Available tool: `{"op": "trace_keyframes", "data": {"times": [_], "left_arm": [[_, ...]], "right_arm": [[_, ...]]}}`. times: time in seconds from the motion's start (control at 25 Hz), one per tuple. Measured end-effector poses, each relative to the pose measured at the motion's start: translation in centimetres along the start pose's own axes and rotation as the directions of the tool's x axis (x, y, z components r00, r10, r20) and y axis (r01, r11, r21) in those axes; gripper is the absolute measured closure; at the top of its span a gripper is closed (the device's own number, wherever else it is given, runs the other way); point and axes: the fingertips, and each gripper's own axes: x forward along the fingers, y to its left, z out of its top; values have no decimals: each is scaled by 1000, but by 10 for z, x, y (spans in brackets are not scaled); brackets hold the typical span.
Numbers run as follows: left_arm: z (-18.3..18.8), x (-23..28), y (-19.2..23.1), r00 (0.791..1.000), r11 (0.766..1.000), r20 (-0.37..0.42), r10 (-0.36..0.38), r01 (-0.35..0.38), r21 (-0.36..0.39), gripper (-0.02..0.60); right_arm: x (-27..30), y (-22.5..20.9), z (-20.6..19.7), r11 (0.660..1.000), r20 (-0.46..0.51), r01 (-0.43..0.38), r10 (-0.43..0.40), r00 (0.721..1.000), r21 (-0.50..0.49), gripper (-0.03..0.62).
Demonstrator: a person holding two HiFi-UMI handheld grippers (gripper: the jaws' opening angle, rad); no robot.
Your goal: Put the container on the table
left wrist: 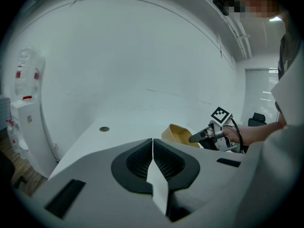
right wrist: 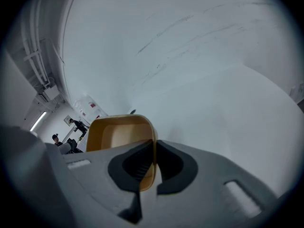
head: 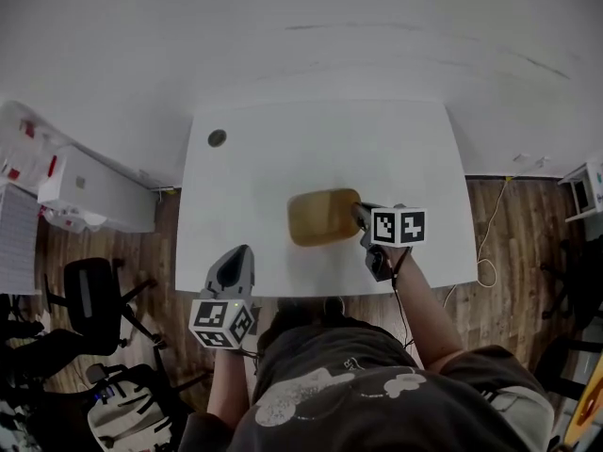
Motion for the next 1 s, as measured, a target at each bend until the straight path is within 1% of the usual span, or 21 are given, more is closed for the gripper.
{"op": "trace_keyframes", "data": {"times": [0.2,0.32,0.48,0.64,0.72,0.88,1.0], "left_arm": [[-5,3,20,1000,1000,-6,-14,14,-25,571],[-4,14,35,999,999,-14,-37,37,-37,571],[3,31,53,996,996,-23,-84,84,-19,571],[14,46,70,992,992,-21,-125,125,-16,571],[16,51,81,990,990,-22,-138,138,-14,571],[21,62,101,986,986,-20,-163,162,-37,571],[25,71,113,983,983,-19,-184,184,-30,571]], "right_arm": [[17,12,1,999,-5,30,-30,1000,-12,583],[24,19,7,999,-5,50,-50,999,-22,583],[35,25,15,997,0,80,-80,997,-14,582],[47,29,28,993,23,116,-116,993,11,582],[54,33,31,991,29,129,-130,991,23,582],[68,42,40,988,32,153,-154,988,27,582],[79,47,48,985,33,169,-170,985,31,583]]}}
